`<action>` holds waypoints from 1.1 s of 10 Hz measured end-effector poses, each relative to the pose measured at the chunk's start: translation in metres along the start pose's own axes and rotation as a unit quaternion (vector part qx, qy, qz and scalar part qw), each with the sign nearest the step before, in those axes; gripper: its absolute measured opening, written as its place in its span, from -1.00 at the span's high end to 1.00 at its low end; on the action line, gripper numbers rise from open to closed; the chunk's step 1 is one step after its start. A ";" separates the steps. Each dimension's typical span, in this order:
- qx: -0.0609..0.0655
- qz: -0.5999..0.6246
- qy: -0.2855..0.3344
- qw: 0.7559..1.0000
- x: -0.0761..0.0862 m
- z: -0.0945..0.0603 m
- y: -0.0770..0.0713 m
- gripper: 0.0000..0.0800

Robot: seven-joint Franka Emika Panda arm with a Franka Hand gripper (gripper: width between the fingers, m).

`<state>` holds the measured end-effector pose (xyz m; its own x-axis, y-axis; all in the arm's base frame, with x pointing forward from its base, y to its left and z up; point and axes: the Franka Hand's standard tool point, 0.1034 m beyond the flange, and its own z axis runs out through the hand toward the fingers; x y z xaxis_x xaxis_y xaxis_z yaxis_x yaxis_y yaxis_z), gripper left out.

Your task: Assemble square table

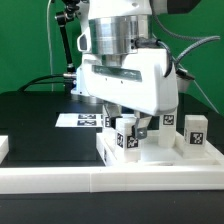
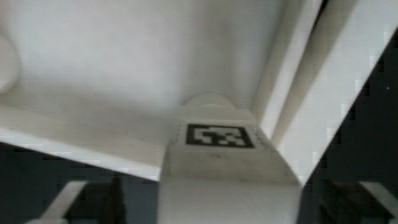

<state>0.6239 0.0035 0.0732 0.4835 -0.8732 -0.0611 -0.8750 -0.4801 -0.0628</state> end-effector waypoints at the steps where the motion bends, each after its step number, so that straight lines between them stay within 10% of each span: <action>1: 0.000 -0.061 0.000 0.998 -0.001 0.000 -0.001 -0.57; 11: -0.017 -0.441 0.006 0.897 -0.007 0.002 -0.002 -0.62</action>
Offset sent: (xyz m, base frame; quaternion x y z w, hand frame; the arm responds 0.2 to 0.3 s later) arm 0.0000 0.0000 0.0000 0.0000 0.0000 -0.1938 0.9810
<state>0.6222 0.0104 0.0714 0.9881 -0.1535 0.0083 -0.1529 -0.9869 -0.0515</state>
